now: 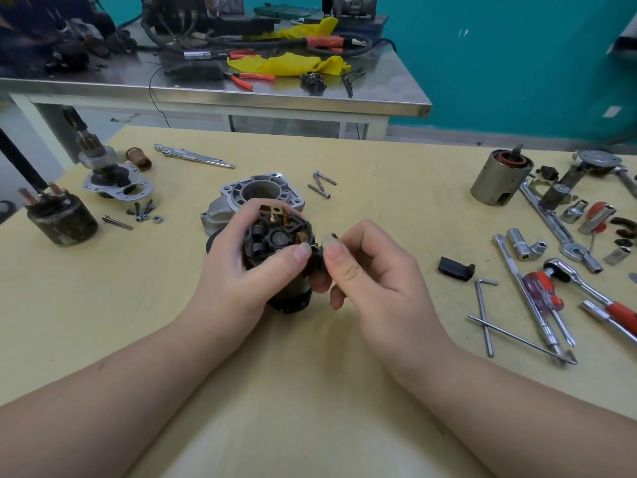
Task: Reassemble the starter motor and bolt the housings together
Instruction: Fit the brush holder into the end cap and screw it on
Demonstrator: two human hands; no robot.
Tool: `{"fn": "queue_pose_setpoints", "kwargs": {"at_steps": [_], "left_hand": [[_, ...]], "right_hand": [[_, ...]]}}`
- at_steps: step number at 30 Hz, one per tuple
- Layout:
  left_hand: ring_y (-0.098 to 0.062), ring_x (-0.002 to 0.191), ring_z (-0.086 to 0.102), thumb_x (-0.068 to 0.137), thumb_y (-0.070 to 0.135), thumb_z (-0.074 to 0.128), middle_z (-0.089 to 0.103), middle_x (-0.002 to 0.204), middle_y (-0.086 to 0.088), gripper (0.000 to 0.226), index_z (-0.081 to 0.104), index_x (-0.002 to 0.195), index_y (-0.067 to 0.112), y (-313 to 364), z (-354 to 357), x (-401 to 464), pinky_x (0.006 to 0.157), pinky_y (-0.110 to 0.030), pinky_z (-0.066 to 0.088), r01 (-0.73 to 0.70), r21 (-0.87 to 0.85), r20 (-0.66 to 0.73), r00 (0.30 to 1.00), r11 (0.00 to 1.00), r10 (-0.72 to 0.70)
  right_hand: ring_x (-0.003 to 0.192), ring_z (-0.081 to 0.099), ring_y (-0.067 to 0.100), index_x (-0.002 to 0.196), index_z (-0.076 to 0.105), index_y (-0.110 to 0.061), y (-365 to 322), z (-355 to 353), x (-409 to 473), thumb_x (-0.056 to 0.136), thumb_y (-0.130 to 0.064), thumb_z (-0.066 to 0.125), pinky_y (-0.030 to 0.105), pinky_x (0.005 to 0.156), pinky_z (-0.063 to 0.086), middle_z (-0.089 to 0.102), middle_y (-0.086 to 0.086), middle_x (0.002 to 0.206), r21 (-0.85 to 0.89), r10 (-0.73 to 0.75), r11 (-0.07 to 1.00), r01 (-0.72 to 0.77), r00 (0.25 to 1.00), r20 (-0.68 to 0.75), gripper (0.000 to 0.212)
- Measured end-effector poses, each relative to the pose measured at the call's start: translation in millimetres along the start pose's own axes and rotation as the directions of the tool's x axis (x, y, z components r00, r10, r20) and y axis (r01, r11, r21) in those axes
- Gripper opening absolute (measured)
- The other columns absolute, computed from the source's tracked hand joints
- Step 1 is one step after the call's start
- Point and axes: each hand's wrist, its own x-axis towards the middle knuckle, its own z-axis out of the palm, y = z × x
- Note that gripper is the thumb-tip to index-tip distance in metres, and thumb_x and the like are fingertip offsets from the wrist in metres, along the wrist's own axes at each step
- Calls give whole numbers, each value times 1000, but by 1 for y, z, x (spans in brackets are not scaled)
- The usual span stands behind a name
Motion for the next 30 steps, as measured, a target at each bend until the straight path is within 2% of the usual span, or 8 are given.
{"fn": "queue_pose_setpoints", "kwargs": {"at_steps": [2, 5, 10, 15, 19, 24, 26, 30], "left_hand": [[-26, 96, 74, 82, 39, 76, 77, 102, -6, 37, 69, 115, 24, 0, 1, 0, 84, -35, 60, 0, -3, 9, 1000, 1000, 0], [-19, 96, 73, 82, 41, 75, 76, 101, 1, 34, 70, 113, 28, 1, 3, -1, 84, -26, 56, -17, 13, 3, 1000, 1000, 17], [-16, 92, 73, 83, 40, 76, 76, 98, 2, 31, 70, 112, 29, 3, 7, -1, 81, -23, 56, -8, -15, 18, 1000, 1000, 9], [-17, 96, 72, 85, 45, 79, 75, 102, 3, 34, 69, 113, 30, 5, 4, -1, 84, -25, 56, 6, -15, 32, 999, 1000, -6], [-13, 98, 72, 83, 72, 80, 75, 103, 6, 55, 69, 114, 28, 8, 7, -3, 86, -23, 56, 22, -50, -9, 1000, 999, -23], [-6, 92, 71, 67, 82, 84, 74, 98, 13, 78, 65, 117, 26, 11, 10, -1, 84, -18, 54, -20, 11, -25, 999, 1000, 21], [-12, 94, 72, 63, 81, 88, 74, 102, 8, 82, 62, 122, 31, 10, 9, -2, 86, -25, 56, -28, 8, -12, 1000, 1000, 28], [-31, 92, 71, 66, 75, 91, 67, 115, -5, 79, 59, 132, 46, 7, 8, -3, 86, -54, 57, -55, -42, 3, 998, 998, 55]], "right_hand": [[72, 65, 17, 82, 60, -16, -4, 2, 1, 100, -35, 64, 34, 63, 52, 68, 7, 75, 59, 54, 997, -53, 998, -22, 26], [62, 60, 18, 74, 60, -19, -6, 7, -1, 95, -33, 68, 27, 57, 47, 64, 5, 67, 198, 129, 974, -115, 990, -62, 26], [56, 58, 20, 80, 68, -22, -7, 13, -7, 91, -35, 73, 24, 51, 44, 65, 9, 65, 334, 216, 927, -169, 970, -109, 17], [64, 59, 14, 82, 68, -23, -7, 13, -4, 93, -29, 72, 21, 60, 47, 63, 3, 67, 218, 108, 973, -73, 982, -153, 13], [65, 58, 14, 79, 64, -24, -7, 12, -4, 96, -28, 71, 25, 64, 47, 65, 4, 66, 115, 31, 993, -11, 985, -169, 19], [57, 54, 16, 77, 59, -21, -11, 11, -7, 97, -32, 69, 23, 54, 44, 60, 4, 61, 202, 93, 978, -61, 984, -150, 25], [59, 55, 16, 78, 60, -21, -10, 10, -8, 97, -33, 69, 24, 56, 45, 61, 3, 62, 163, 77, 985, -52, 986, -146, 24], [63, 58, 13, 78, 62, -25, -7, 10, -6, 96, -30, 68, 24, 63, 47, 65, 2, 66, 120, 26, 993, -10, 990, -137, 20]]}}
